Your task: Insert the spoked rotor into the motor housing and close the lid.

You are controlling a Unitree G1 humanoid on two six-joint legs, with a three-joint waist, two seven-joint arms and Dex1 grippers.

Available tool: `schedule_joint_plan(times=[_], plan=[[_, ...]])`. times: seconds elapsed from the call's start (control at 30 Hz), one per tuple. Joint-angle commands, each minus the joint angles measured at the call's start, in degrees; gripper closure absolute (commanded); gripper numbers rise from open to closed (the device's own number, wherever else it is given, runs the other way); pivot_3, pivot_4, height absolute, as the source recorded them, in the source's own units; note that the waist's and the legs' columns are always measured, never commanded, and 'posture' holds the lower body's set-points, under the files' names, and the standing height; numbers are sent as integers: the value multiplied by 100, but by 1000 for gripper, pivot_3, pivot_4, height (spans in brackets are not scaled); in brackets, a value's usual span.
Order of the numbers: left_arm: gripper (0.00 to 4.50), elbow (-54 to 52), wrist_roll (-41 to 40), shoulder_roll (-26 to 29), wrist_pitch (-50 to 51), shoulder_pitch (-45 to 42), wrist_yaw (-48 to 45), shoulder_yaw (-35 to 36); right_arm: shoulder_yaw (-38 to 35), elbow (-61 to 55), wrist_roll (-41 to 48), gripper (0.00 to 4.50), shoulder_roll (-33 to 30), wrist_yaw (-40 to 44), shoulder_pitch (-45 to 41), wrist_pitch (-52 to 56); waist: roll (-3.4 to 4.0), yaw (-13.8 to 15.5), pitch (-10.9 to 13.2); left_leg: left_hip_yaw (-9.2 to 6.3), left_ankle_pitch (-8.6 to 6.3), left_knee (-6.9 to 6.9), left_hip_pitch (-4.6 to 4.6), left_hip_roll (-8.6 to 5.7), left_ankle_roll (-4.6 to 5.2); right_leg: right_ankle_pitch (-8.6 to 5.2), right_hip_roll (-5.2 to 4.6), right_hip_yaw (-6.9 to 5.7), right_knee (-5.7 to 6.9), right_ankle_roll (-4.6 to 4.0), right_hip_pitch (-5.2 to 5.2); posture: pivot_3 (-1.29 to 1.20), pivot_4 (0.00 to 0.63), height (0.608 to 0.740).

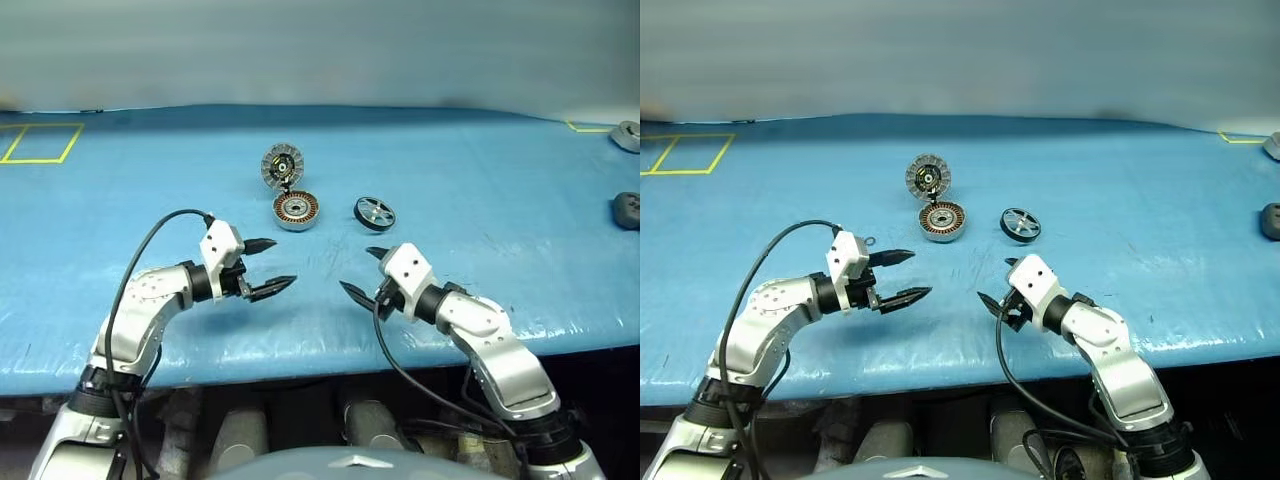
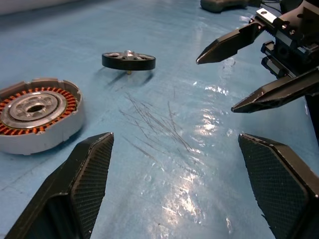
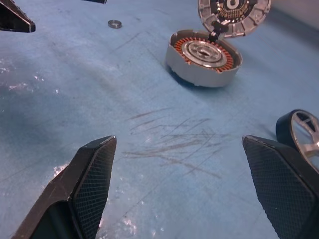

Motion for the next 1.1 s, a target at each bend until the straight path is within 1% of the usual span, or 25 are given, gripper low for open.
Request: schedule_joint_plan(times=[0.03,0.2,0.33,0.47,0.6,0.67,0.73,0.8,0.93,1.03,1.1], plan=[[218,-64,-56,18,8,-29,8,113,125,45,-29,246,22,39,-258,-77,0,0,0,-2,0,-2,0,0,0,0,1,0,1,0,0,0,150,740],[218,-90,-19,-82,-113,-45,149,138,139,316,-138,246,-55,24,-531,-168,0,20,0,-9,-1,-17,-6,-1,0,8,1,-4,0,11,-7,0,150,740],[218,-129,-26,-109,-122,-45,224,163,64,302,-119,246,-96,14,-510,-164,0,34,0,-17,-7,-22,-14,-2,5,12,1,-9,-5,-11,-8,0,150,740],[218,-102,-38,-95,-131,65,230,154,113,376,-244,246,-110,-83,-431,-254,0,32,0,-18,-12,-25,-15,-2,6,12,1,-9,-7,-14,-9,0,150,740],[218,-74,-120,-114,-62,104,319,280,231,624,-433,246,30,-252,-761,-215,1,7,1,-17,-12,-22,-14,-2,6,11,1,-9,-6,-14,-8,0,150,740],[218,118,-76,-128,-141,63,472,455,255,1000,-483,246,216,-368,-1207,-99,2,-1,2,-16,-11,-17,-9,-1,6,11,2,-9,-4,-11,-7,0,150,740],[218,190,-38,-126,-259,72,528,555,456,1324,-685,246,242,-330,-1591,-127,6,-23,4,-13,-11,-14,-4,1,5,11,4,-8,0,-3,-7,0,150,740],[218,74,-118,-162,-278,153,569,649,653,1581,-766,246,244,-132,-1900,-214,7,-15,5,-16,-9,-14,-6,0,4,15,4,-10,2,2,-8,0,150,740],[218,-182,-172,-212,-301,461,688,801,1125,2300,-967,246,320,334,-2732,-410,8,-11,5,-16,-10,-17,-11,-1,4,24,0,-11,-2,-17,-8,0,150,740],[218,-365,-117,-274,-347,782,871,847,1515,3391,-1197,246,543,675,-3549,-811,9,-53,6,-12,-10,-19,-14,-1,4,24,-3,-10,-7,-17,-12,0,150,740],[218,-516,-143,-323,-336,940,966,873,1630,4114,-1361,246,729,653,-3959,-1127,10,-65,7,-12,-11,-24,-13,0,4,24,-2,-11,-6,-19,-14,0,150,740]])
